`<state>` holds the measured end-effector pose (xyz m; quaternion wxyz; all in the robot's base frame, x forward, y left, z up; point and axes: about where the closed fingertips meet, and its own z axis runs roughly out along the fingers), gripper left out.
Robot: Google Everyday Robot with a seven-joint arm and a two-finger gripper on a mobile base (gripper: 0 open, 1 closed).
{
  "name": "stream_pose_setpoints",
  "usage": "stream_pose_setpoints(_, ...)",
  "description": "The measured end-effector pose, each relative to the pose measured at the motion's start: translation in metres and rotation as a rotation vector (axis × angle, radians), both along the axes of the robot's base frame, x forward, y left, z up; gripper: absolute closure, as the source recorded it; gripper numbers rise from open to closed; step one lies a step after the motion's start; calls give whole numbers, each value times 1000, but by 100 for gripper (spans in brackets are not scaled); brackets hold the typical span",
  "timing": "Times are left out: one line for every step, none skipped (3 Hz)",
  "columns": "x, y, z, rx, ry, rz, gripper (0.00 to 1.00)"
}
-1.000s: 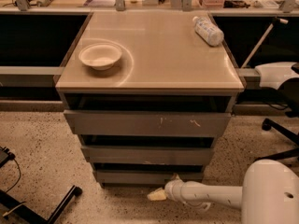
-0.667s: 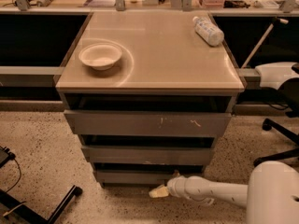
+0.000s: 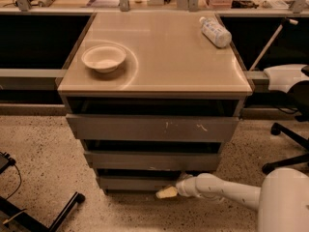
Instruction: Open bottom drawer
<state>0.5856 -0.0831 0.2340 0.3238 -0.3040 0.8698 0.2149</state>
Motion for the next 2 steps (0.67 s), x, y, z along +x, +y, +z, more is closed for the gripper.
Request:
stream_pose_setpoints(-3,15,-21,-28,20,10,0)
stream_pose_setpoints(-2,31,-45,-52,51,-12,0)
